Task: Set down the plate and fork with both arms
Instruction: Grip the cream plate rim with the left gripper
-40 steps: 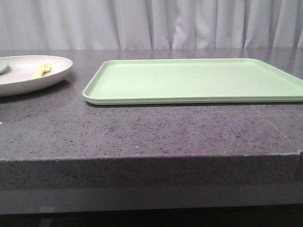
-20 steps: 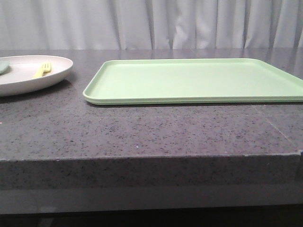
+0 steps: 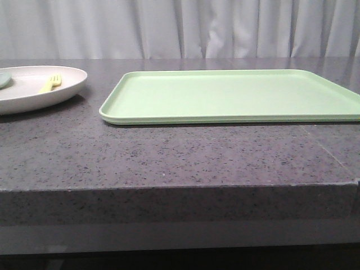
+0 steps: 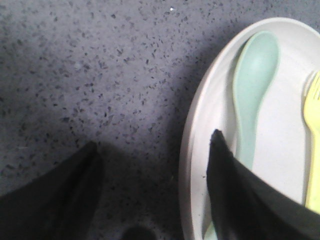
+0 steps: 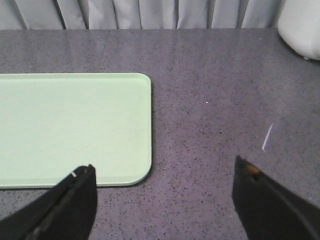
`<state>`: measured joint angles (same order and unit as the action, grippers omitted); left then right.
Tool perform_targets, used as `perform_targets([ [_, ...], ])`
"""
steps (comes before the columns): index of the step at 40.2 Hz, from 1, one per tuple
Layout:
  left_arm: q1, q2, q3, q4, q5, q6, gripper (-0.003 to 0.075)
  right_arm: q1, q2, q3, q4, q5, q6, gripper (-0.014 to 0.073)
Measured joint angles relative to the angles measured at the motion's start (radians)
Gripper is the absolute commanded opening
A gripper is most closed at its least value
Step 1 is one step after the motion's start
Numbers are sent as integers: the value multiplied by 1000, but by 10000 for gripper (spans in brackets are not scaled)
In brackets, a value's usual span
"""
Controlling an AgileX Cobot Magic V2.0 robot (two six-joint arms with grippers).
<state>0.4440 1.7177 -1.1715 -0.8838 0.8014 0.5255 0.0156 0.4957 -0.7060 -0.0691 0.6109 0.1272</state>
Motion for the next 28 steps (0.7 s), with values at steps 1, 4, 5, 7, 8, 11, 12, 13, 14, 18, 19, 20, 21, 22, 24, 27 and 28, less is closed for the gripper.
perform_targets([
  [1, 0, 5, 0, -4, 2, 0, 317, 0, 0, 0, 0, 0, 0, 582],
  [4, 0, 15, -4, -18, 10, 0, 269, 0, 0, 0, 0, 0, 0, 582],
  [5, 0, 18, -4, -21, 13, 0, 253, 0, 0, 0, 0, 0, 0, 582],
  [7, 0, 20, -4, -27, 15, 0, 222, 0, 0, 0, 0, 0, 0, 582],
  [8, 0, 20, -4, -29, 24, 0, 210, 0, 0, 0, 0, 0, 0, 582],
  [11, 0, 24, -4, -36, 39, 0, 170, 0, 0, 0, 0, 0, 0, 582],
  [12, 0, 26, -4, -36, 43, 0, 153, 0, 0, 0, 0, 0, 0, 582],
  [13, 0, 26, -4, -38, 48, 0, 141, 0, 0, 0, 0, 0, 0, 582],
  [14, 0, 28, -4, -40, 50, 0, 126, 0, 0, 0, 0, 0, 0, 582],
  [18, 0, 30, -4, -46, 64, 0, 75, 0, 0, 0, 0, 0, 0, 582],
  [19, 0, 32, -4, -46, 67, 0, 64, 0, 0, 0, 0, 0, 0, 582],
  [20, 0, 32, -4, -46, 69, 0, 49, 0, 0, 0, 0, 0, 0, 582],
  [21, 0, 32, -4, -46, 71, 0, 38, 0, 0, 0, 0, 0, 0, 582],
  [22, 0, 32, -4, -46, 74, 0, 26, 0, 0, 0, 0, 0, 0, 582],
  [24, 0, 32, -4, -49, 76, 0, -9, 0, 0, 0, 0, 0, 0, 582],
  [27, 0, 32, -4, -49, 76, 0, -18, 0, 0, 0, 0, 0, 0, 582],
  [28, 0, 32, -4, -49, 76, 0, -18, 0, 0, 0, 0, 0, 0, 582],
])
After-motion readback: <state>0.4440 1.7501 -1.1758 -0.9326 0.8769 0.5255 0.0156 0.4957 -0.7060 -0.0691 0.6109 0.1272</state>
